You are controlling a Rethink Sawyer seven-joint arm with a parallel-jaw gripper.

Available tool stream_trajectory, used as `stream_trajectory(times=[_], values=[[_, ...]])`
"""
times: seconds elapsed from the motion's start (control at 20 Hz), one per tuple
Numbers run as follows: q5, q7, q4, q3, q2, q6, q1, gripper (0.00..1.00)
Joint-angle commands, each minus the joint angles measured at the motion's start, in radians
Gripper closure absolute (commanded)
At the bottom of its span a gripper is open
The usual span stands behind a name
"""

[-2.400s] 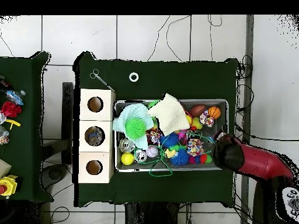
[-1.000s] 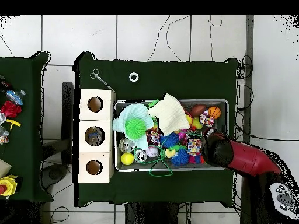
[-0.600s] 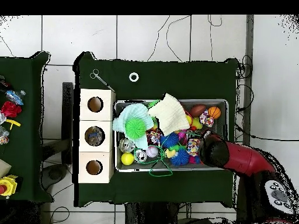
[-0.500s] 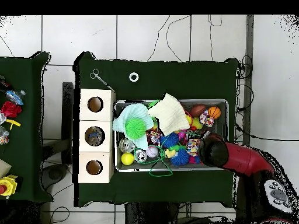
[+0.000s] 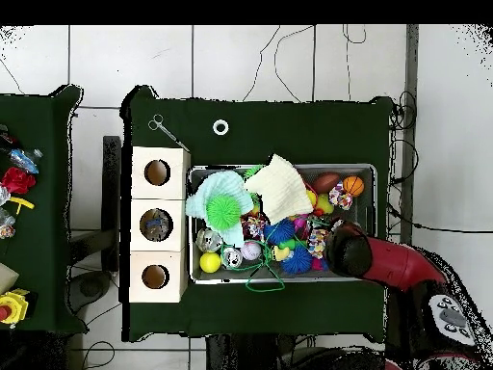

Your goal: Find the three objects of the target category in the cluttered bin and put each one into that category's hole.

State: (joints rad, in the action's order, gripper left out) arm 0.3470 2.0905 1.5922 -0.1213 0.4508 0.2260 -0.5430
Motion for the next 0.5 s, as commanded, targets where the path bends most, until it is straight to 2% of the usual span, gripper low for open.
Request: stream_trajectory(times=[0.05, 0.3, 0.5], values=[[-0.004, 0.111, 0.018, -0.003, -0.067, -0.008, 0.029, 0.00], [0.015, 0.075, 0.004, -0.056, -0.067, 0.061, 0.057, 0.00], [0.013, 0.072, -0.005, -0.075, -0.078, 0.070, 0.069, 0.00]])
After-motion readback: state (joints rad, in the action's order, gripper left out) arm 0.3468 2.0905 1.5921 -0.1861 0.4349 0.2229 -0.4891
